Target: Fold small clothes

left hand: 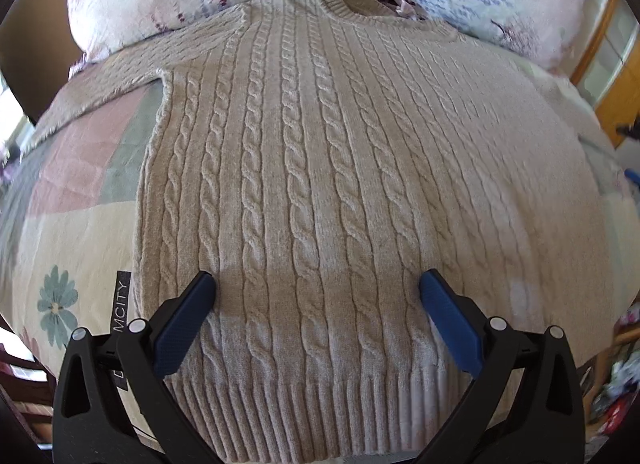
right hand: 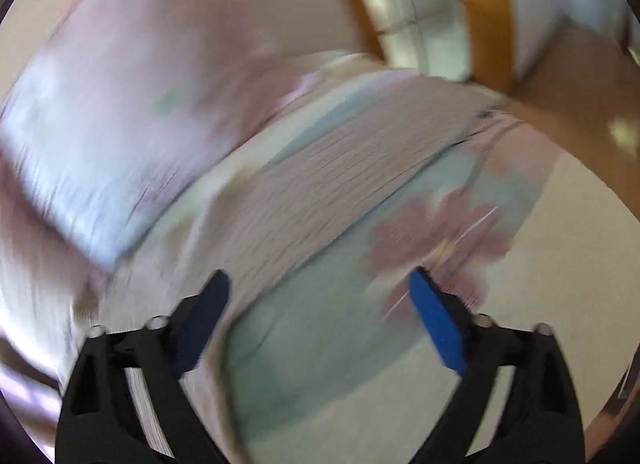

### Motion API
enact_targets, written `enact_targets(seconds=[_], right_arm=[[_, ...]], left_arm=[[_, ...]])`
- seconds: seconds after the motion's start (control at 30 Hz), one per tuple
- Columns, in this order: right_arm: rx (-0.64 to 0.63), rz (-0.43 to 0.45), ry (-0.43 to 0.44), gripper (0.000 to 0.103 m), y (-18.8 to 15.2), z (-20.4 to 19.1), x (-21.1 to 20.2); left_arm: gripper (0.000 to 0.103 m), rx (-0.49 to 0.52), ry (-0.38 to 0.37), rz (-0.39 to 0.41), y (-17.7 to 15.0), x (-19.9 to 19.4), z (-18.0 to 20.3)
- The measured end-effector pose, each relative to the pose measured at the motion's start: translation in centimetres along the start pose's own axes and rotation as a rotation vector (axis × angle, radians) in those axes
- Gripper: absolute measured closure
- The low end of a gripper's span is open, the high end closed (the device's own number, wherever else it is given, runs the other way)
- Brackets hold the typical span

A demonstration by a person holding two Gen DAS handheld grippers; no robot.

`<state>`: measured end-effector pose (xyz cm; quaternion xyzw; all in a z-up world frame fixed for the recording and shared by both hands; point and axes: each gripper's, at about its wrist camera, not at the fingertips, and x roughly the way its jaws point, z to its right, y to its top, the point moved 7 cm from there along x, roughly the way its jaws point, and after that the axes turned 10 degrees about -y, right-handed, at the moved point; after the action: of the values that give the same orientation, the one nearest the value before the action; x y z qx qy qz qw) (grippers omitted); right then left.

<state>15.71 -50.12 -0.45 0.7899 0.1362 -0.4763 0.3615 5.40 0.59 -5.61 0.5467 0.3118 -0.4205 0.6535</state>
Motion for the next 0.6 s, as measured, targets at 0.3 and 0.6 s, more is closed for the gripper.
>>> enact_targets(seconds=[0.3, 0.6], right_arm=[[0.345, -0.047, -0.059, 0.043, 9.9, 8.7, 6.9], [0.326, 0.002, -0.06, 0.095, 11.2, 8.7, 7.6]], left_arm=[[0.002, -0.35, -0.072, 0.246, 4.4, -4.5, -7.1], [0.002, -0.484, 0.138, 0.23, 5.4, -6.8, -15.4]])
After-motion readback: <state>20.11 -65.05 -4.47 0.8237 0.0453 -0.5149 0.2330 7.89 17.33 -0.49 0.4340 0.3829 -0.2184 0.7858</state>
